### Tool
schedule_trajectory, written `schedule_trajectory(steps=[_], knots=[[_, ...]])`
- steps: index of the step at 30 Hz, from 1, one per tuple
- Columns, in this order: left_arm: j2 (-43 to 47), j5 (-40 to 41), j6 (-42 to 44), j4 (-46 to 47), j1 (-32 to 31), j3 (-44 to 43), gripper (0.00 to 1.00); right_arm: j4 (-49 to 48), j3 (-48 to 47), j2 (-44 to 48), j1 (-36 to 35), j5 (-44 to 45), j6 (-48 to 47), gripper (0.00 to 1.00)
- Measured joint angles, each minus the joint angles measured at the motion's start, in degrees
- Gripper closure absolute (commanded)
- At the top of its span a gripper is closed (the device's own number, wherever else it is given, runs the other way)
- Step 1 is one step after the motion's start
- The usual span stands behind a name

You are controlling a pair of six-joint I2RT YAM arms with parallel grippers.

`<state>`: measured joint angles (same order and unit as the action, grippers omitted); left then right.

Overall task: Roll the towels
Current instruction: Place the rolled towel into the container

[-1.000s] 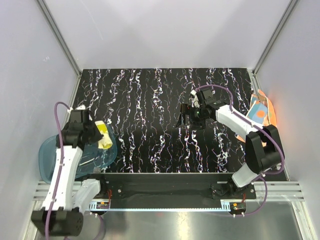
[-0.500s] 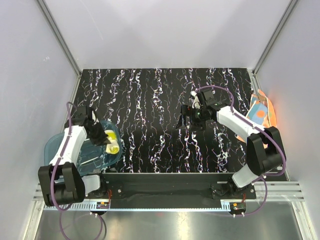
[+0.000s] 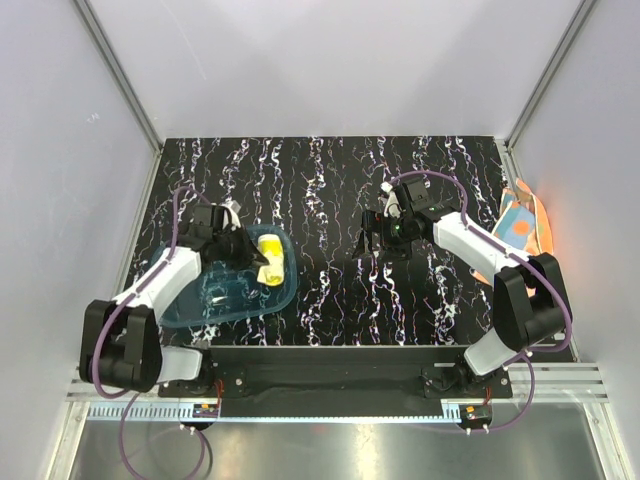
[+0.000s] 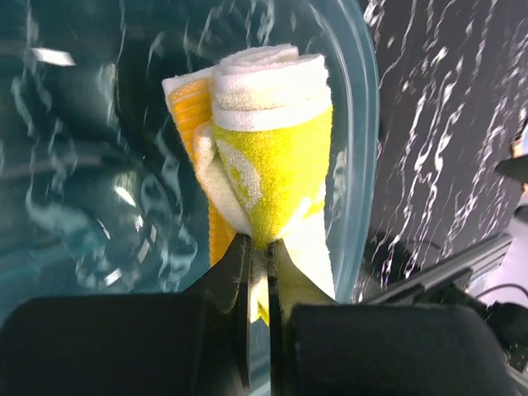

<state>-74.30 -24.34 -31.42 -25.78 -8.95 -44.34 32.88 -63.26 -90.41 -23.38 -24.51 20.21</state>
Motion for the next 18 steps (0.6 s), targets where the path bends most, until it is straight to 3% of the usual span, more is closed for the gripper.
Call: schedule_trajectory(steps=[18], knots=[[-13.94, -4.44, -1.14, 22.43, -3.93, 6.21, 1.0, -3.67, 1.25, -0.11, -1.16, -5.29, 1.36, 0.0]])
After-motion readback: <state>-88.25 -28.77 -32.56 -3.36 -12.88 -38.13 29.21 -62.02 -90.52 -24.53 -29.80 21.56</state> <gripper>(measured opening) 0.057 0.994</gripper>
